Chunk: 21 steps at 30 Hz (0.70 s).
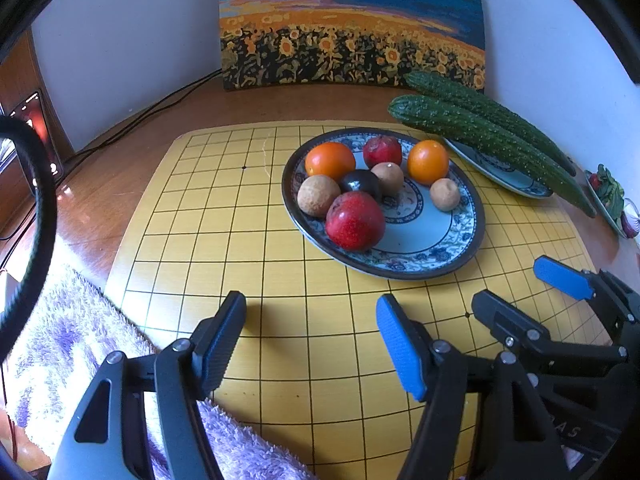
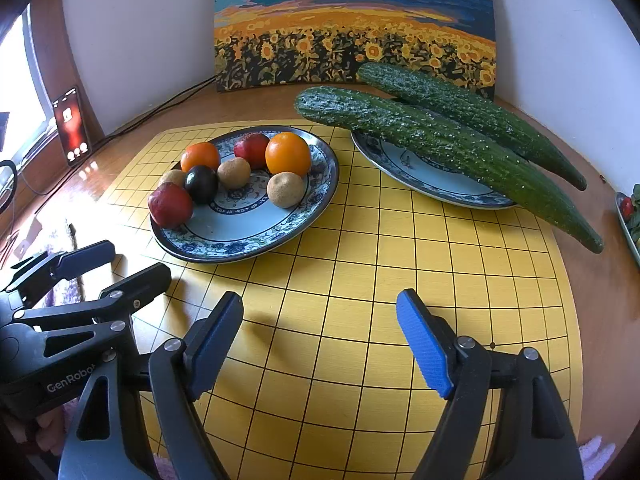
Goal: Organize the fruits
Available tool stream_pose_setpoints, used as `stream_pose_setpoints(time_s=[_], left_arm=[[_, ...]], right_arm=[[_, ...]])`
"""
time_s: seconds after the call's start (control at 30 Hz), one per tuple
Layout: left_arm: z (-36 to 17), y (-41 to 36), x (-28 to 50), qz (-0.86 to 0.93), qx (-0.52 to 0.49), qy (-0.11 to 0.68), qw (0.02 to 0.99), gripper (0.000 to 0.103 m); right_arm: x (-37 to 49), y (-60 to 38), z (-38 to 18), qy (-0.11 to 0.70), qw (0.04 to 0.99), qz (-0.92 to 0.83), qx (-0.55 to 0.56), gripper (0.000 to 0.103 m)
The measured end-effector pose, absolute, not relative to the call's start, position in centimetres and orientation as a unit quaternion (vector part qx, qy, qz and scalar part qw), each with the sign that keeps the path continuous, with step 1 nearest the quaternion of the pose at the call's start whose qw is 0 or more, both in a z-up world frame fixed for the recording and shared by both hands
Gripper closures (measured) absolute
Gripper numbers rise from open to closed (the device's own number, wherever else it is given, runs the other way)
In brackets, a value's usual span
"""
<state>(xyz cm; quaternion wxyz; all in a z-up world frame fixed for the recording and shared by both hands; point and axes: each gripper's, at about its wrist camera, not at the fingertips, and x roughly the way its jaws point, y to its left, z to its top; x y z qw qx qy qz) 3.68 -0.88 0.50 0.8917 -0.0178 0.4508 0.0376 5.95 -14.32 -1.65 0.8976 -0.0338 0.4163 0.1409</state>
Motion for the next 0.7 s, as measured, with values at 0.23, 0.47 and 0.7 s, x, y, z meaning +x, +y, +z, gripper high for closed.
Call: stream_pose_setpoints(time_s=[0.23,0.47,0.7], left_arm=[[0.56,-0.77,3.52,0.039,-0.019,0.445,0.895,0.032],[0.55,-0.78,3.56,0.040,-0.019,0.445,0.895,0.032],[0.50,-0.79,3.56,0.039,-0.018,0.444,0.895,0.032]], right_arm=[[5.95,-14.29,-1.65,0.416,0.898,0.141,-0.034,0.021],[5.99,-14.36,-1.63,0.417,0.897,0.139,-0.037,0.021],[5.96,-14.25,-1.59,0.417,0.897,0.137,-0.040,0.021]])
